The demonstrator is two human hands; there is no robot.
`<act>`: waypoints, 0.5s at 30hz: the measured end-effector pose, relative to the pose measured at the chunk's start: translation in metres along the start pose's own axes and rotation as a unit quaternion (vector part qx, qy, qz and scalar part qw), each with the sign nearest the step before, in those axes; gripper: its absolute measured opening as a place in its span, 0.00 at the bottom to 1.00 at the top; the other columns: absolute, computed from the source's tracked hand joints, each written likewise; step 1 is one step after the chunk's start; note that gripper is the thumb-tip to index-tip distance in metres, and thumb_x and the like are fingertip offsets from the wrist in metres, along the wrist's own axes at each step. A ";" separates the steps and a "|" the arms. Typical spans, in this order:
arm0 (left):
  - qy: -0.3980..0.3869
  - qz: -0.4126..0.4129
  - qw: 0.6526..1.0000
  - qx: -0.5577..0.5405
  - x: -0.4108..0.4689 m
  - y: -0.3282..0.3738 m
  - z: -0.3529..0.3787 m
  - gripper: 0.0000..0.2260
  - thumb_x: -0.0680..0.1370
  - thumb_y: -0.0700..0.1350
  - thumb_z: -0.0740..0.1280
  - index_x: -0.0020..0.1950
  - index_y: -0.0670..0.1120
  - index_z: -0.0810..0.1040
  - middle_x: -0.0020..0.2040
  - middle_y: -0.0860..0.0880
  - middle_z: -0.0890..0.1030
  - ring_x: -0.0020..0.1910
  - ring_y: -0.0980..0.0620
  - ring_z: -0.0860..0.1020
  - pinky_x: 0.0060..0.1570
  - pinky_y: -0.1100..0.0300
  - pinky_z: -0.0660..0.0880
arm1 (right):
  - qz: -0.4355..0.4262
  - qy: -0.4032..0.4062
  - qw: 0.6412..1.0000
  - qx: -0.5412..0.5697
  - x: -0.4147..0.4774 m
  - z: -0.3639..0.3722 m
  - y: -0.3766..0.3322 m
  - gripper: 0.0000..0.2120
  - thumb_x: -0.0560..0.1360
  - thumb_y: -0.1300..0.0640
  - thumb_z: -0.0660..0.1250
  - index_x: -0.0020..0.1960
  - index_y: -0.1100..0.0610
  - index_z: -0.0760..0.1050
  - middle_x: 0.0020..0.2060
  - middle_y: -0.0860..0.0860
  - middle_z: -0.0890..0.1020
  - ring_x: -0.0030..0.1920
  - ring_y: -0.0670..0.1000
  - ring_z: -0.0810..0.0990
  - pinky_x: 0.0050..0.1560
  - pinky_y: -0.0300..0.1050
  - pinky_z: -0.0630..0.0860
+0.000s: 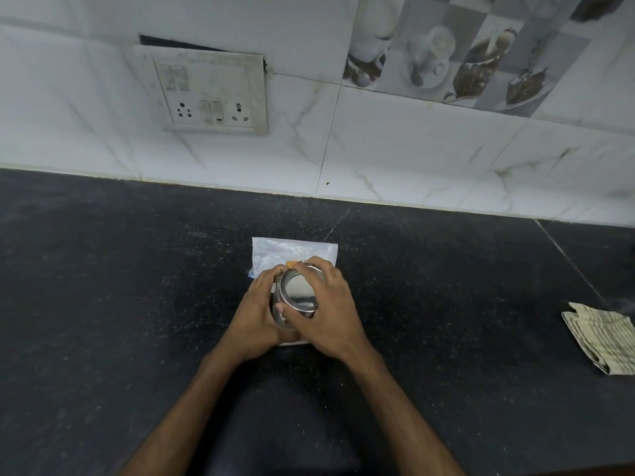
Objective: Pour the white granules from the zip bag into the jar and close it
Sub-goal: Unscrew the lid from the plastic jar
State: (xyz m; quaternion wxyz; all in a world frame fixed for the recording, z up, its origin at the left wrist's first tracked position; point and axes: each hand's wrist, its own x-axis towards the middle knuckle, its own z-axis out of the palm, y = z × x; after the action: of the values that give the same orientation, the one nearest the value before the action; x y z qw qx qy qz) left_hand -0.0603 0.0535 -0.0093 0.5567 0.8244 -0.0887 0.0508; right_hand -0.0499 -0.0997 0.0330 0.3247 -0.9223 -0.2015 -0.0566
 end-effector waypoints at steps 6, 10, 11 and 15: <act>-0.003 -0.011 1.000 -0.002 0.000 0.001 -0.002 0.43 0.58 0.53 0.82 0.69 0.51 0.68 0.64 0.54 0.75 0.64 0.54 0.74 0.64 0.49 0.74 | 0.038 0.040 0.995 -0.086 -0.005 -0.006 -0.010 0.46 0.66 0.19 0.54 0.77 0.44 0.59 0.74 0.48 0.67 0.74 0.50 0.63 0.72 0.53 0.61; 0.006 -0.016 1.000 -0.008 -0.001 -0.002 0.002 0.40 0.59 0.52 0.79 0.68 0.54 0.68 0.64 0.55 0.74 0.64 0.53 0.74 0.64 0.47 0.74 | 0.055 0.071 0.996 -0.027 -0.013 0.006 -0.021 0.33 0.73 0.32 0.61 0.72 0.49 0.68 0.71 0.49 0.68 0.71 0.49 0.66 0.69 0.51 0.69; 0.008 -0.015 1.000 -0.008 0.000 -0.003 0.002 0.40 0.59 0.52 0.79 0.68 0.55 0.67 0.64 0.55 0.74 0.63 0.52 0.74 0.63 0.46 0.75 | 0.040 0.069 0.997 -0.019 -0.012 0.006 -0.021 0.29 0.74 0.38 0.63 0.71 0.50 0.70 0.72 0.49 0.68 0.72 0.49 0.66 0.69 0.53 0.68; 0.011 -0.016 1.000 -0.017 0.000 -0.006 0.002 0.43 0.58 0.50 0.83 0.69 0.54 0.68 0.64 0.53 0.74 0.64 0.49 0.75 0.61 0.42 0.76 | 0.004 0.028 1.000 0.005 -0.006 -0.006 -0.009 0.32 0.69 0.39 0.68 0.71 0.46 0.68 0.72 0.46 0.69 0.74 0.45 0.64 0.74 0.53 0.61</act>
State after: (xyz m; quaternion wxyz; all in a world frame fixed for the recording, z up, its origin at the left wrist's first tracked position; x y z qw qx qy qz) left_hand -0.0590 0.0536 -0.0157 0.5721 0.8157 -0.0701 0.0495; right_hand -0.0585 -0.0995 0.0416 0.3349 -0.9197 -0.1885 -0.0802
